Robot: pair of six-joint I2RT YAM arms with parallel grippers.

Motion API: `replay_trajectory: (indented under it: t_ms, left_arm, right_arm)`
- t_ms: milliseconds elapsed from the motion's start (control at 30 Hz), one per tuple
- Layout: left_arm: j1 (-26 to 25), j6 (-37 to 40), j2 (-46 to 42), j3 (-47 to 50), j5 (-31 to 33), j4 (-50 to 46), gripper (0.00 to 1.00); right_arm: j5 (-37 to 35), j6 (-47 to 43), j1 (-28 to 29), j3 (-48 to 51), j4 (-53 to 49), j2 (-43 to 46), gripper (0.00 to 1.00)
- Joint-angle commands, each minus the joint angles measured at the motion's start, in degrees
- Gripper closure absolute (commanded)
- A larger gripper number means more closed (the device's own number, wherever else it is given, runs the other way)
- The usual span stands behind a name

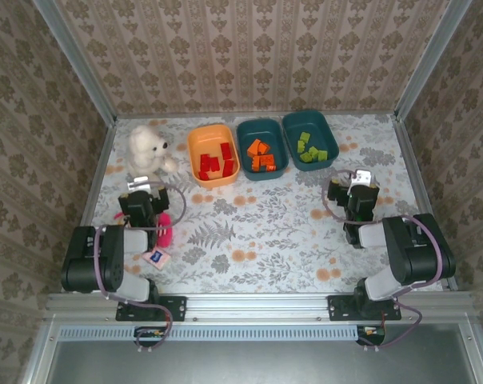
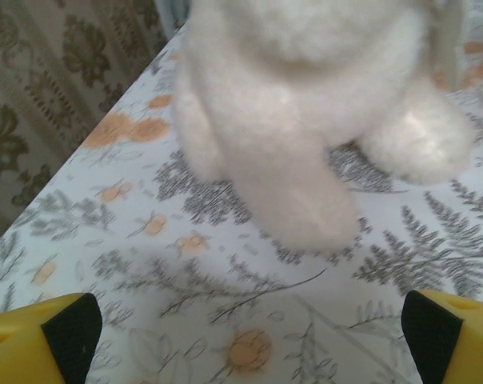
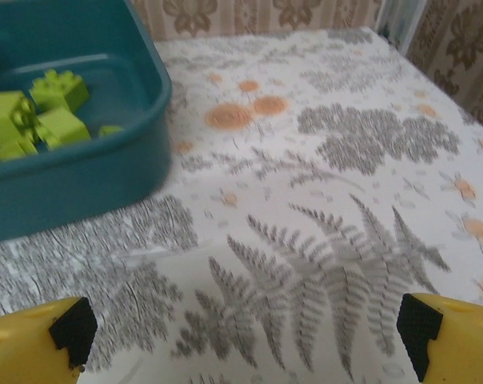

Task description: Sort the legos into containers by color

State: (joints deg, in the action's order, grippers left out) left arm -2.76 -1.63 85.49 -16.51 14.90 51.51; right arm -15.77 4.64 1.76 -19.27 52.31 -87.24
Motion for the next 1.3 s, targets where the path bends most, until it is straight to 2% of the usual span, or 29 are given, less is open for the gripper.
replay_trajectory:
  t_ms: [0, 33, 167, 300, 433, 1267]
  left_arm:
    - [-0.62, 3.53, 3.11, -2.66, -2.1, 6.86, 0.0]
    - [0.11, 2.21, 1.57, -4.07, -3.4, 0.78, 0.0]
    - [0.84, 1.84, 2.86, -4.87, -3.92, 1.39, 0.0]
    - [1.0, 1.71, 2.65, -4.91, -4.33, 1.12, 0.0]
    - [0.94, 1.79, 2.65, -4.93, -4.31, 0.88, 0.0]
    - [0.14, 2.61, 2.66, -5.33, -3.48, 0.35, 0.0]
  right_arm:
    - [1.67, 0.01, 0.26, -2.17, 0.09, -0.36, 0.0]
    - [1.72, 0.07, 0.18, -2.1, 0.32, -0.37, 0.0]
    - [2.65, -0.11, 0.09, -2.11, 0.3, -0.39, 0.0]
    - [7.06, -3.02, 0.82, -2.49, -0.28, -0.39, 0.0]
    - [3.07, -0.84, 0.49, -2.91, -0.97, -0.64, 0.0]
    - [3.29, -0.95, 0.36, -3.5, -1.86, -0.74, 0.0]
